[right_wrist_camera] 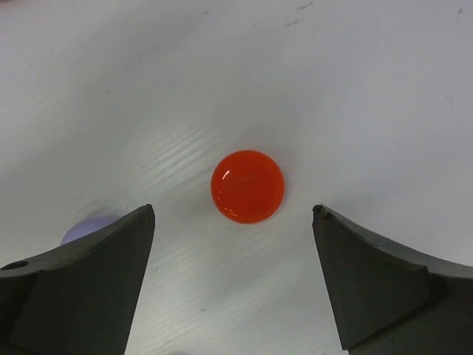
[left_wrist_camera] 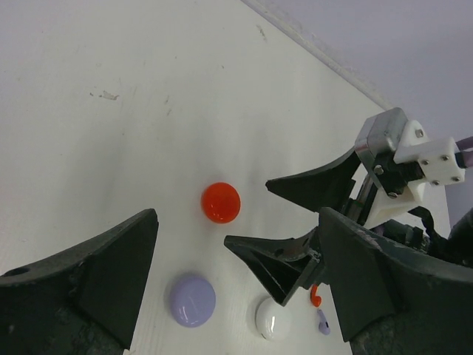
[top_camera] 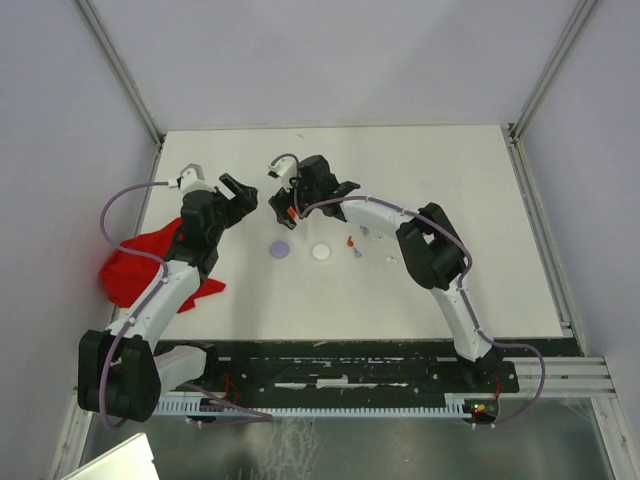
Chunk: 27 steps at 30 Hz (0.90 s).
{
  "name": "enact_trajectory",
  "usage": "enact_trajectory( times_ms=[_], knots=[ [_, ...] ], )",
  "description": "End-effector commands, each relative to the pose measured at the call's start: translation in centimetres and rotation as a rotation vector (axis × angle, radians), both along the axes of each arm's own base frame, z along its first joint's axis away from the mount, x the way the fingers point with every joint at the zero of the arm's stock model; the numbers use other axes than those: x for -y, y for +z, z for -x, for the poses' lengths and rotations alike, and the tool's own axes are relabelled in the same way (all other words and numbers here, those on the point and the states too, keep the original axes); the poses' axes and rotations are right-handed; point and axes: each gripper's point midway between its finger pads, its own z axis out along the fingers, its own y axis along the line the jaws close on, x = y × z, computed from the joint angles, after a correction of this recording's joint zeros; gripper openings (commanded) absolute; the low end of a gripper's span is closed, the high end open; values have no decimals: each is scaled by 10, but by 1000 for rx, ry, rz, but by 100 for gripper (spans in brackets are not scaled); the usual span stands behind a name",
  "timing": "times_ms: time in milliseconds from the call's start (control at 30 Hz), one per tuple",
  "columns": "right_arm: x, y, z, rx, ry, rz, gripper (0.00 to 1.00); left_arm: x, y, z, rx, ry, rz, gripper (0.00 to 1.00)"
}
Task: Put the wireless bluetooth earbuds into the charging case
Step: Pick up the charging case at the center of the board.
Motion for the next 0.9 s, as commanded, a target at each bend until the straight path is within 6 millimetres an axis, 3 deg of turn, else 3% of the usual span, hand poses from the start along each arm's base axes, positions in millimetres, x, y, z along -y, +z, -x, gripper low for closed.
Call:
enact_trajectory(
  times_ms=[0, 267, 567, 867],
  knots=[
    [-15, 16, -18, 53, 47, -62, 95, 4, 13, 1, 31, -20, 21, 95],
    [-14, -1, -30, 37, 53, -39, 90, 5, 7, 0, 13, -21, 19, 92],
    [-11, -20, -28, 9, 83, 2, 88, 7, 4, -9, -7, -29, 12, 91],
    [-12, -24, -26, -8, 100, 11, 84, 9, 0, -13, -23, -32, 13, 90]
  ],
)
